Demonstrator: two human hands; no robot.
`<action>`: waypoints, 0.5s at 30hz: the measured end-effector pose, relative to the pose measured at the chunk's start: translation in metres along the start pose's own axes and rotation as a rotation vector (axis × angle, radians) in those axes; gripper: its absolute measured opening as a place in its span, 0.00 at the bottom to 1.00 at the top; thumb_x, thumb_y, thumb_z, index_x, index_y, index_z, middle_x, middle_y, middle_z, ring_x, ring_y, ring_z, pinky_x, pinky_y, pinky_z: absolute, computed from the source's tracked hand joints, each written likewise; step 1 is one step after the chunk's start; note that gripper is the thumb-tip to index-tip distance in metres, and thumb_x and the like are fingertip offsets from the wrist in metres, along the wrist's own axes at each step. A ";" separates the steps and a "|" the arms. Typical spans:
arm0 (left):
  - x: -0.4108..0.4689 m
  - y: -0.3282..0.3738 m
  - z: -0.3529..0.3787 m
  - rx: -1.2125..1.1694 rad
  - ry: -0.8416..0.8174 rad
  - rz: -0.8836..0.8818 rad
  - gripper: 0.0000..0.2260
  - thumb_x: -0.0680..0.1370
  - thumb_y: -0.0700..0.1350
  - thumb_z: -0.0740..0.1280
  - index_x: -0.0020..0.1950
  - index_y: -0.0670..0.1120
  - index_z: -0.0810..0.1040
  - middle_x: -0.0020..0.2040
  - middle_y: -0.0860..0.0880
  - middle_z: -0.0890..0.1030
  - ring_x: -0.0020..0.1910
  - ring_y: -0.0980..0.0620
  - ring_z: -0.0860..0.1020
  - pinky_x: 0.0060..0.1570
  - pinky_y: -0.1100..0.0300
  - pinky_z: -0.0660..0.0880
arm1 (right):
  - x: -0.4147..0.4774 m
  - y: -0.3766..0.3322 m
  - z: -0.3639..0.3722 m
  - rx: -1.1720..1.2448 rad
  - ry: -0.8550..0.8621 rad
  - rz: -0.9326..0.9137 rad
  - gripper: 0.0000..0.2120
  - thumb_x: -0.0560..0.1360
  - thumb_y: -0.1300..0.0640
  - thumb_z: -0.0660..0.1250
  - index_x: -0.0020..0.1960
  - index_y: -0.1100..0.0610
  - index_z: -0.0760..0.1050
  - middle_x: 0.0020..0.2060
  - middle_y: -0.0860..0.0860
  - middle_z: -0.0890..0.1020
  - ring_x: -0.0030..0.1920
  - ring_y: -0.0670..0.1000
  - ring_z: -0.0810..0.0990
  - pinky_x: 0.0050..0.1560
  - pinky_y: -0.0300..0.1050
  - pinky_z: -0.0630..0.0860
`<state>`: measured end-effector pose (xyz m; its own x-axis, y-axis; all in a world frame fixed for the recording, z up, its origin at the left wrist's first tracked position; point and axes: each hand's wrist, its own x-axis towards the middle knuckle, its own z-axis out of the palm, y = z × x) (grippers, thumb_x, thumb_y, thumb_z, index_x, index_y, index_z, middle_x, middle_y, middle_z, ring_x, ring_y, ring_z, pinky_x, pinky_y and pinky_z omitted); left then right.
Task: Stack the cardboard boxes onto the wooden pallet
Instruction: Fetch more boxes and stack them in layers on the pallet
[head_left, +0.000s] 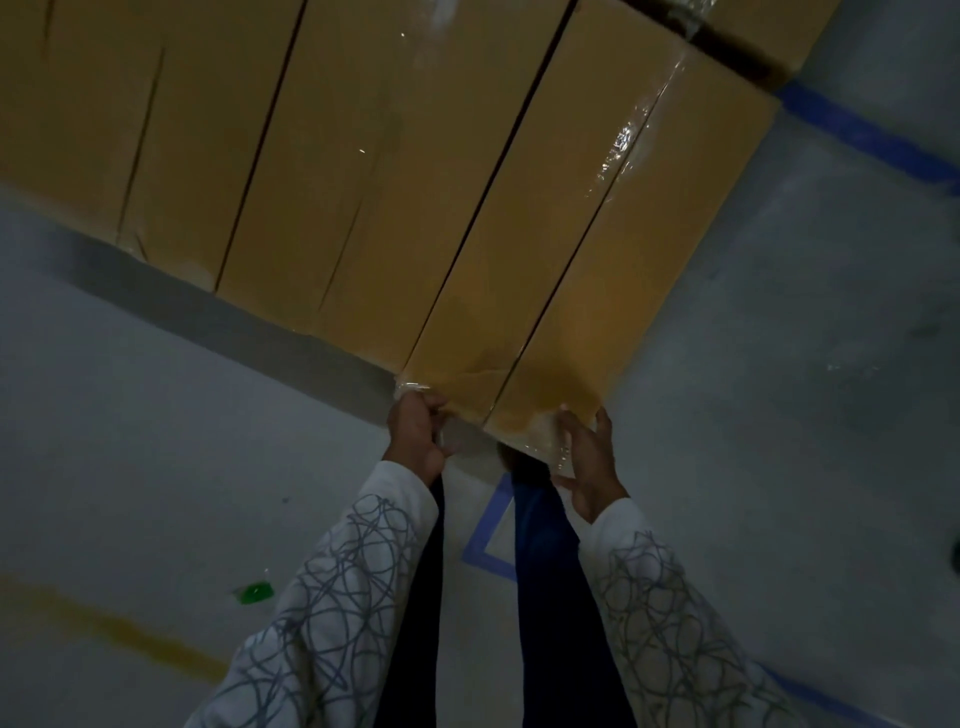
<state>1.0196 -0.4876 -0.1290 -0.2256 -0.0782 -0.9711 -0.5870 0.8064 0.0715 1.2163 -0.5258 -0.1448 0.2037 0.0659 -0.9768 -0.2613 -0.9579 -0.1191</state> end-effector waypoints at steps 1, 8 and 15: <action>-0.001 0.003 0.002 0.000 -0.007 0.000 0.06 0.77 0.39 0.62 0.47 0.47 0.78 0.50 0.47 0.78 0.43 0.49 0.75 0.58 0.41 0.73 | 0.000 -0.003 -0.001 0.012 0.004 -0.004 0.28 0.80 0.44 0.70 0.76 0.37 0.63 0.67 0.45 0.75 0.65 0.54 0.74 0.67 0.64 0.74; -0.002 0.012 0.003 -0.025 -0.034 -0.040 0.08 0.77 0.37 0.61 0.52 0.46 0.76 0.52 0.47 0.77 0.43 0.50 0.74 0.50 0.40 0.75 | -0.007 -0.011 0.004 0.065 0.026 -0.016 0.26 0.81 0.46 0.69 0.77 0.40 0.65 0.68 0.48 0.76 0.63 0.53 0.74 0.68 0.62 0.74; 0.008 0.003 -0.008 0.029 -0.095 0.029 0.10 0.76 0.36 0.60 0.52 0.47 0.77 0.48 0.47 0.79 0.46 0.48 0.76 0.56 0.37 0.74 | -0.005 -0.008 0.007 0.093 0.024 -0.023 0.26 0.81 0.46 0.70 0.76 0.38 0.65 0.68 0.46 0.77 0.66 0.54 0.75 0.61 0.56 0.76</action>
<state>1.0098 -0.4902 -0.1346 -0.1664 0.0004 -0.9861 -0.5579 0.8245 0.0945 1.2108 -0.5164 -0.1400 0.2329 0.0800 -0.9692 -0.3424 -0.9260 -0.1587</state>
